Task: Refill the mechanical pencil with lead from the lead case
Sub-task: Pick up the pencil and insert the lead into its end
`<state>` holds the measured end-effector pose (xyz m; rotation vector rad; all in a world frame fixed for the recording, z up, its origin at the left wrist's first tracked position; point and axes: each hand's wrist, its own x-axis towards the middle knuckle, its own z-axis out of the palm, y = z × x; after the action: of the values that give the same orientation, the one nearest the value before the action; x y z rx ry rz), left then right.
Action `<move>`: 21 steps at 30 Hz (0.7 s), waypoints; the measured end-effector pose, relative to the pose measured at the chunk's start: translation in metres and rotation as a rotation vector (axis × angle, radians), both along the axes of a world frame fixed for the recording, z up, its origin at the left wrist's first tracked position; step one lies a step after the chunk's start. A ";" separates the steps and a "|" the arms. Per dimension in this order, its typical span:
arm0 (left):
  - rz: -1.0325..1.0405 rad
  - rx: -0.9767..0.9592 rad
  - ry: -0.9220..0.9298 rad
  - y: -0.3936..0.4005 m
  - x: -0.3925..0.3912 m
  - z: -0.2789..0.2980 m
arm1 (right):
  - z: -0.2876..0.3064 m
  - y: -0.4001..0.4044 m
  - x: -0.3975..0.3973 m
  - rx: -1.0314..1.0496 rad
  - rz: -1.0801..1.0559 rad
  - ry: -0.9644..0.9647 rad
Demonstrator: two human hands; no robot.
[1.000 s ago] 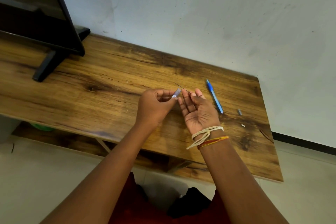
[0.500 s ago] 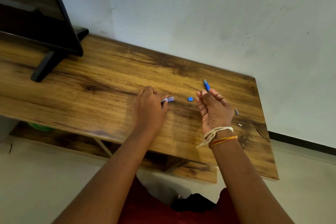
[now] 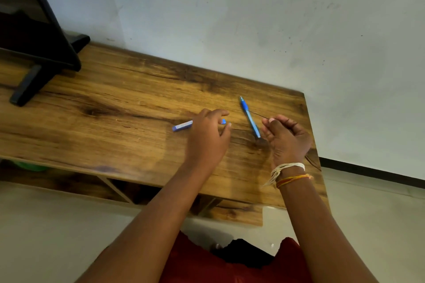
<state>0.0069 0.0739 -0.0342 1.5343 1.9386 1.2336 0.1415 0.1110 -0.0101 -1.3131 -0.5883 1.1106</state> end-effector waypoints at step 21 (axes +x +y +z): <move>-0.130 -0.039 0.526 0.024 0.073 -0.024 | 0.002 0.000 0.067 0.049 -0.046 -0.237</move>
<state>0.0796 0.0976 -0.0578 2.0822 2.1005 0.7824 0.2083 0.1106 -0.0081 -1.4184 -0.7511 0.9037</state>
